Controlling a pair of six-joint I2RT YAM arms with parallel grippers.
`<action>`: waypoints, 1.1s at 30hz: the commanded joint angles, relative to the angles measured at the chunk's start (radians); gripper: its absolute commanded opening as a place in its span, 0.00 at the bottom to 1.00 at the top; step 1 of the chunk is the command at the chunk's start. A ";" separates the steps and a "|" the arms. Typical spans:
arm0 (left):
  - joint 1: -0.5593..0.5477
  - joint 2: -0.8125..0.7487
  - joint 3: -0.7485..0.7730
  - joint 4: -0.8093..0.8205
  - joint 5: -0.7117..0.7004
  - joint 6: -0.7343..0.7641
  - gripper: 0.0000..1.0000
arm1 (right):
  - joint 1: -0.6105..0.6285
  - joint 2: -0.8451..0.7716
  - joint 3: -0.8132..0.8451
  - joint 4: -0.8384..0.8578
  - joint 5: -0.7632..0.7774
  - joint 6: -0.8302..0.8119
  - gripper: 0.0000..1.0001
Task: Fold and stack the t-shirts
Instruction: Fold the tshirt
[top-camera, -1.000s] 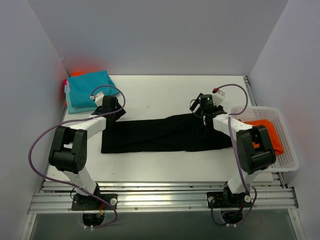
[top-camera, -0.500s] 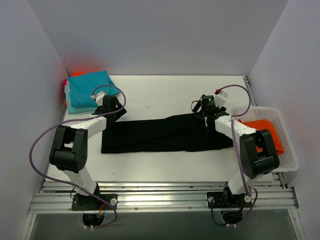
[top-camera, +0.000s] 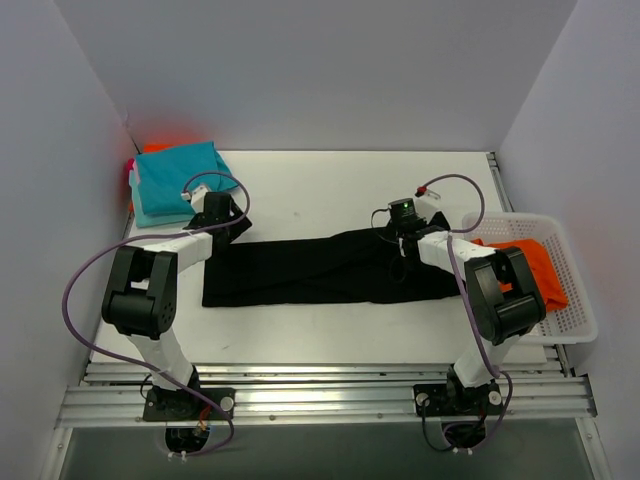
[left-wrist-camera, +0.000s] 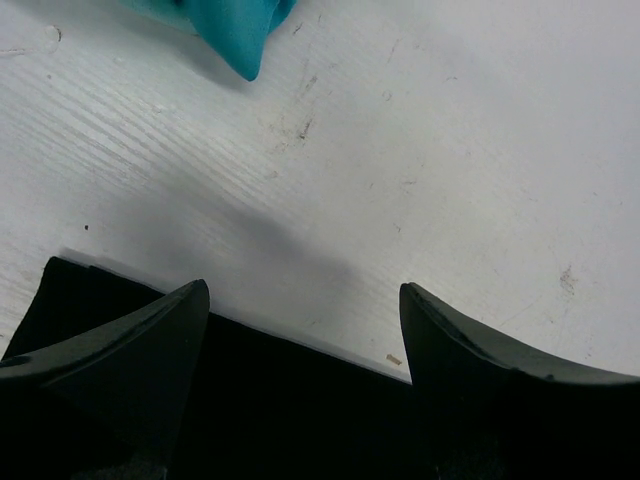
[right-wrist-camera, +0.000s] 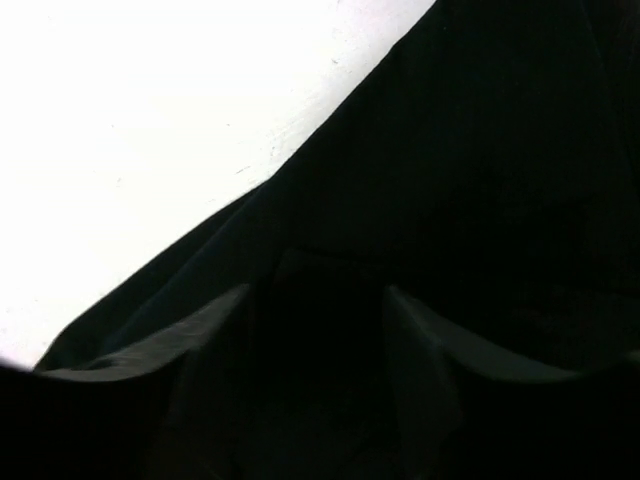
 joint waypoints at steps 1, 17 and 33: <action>0.013 0.024 0.030 0.060 0.025 0.008 0.86 | 0.010 0.011 0.027 -0.026 0.051 0.004 0.47; 0.037 0.033 0.021 0.080 0.054 0.010 0.85 | 0.010 -0.008 0.004 -0.021 0.091 0.015 0.00; 0.045 0.041 0.021 0.092 0.063 0.008 0.85 | 0.044 0.035 0.105 -0.081 0.118 0.022 0.53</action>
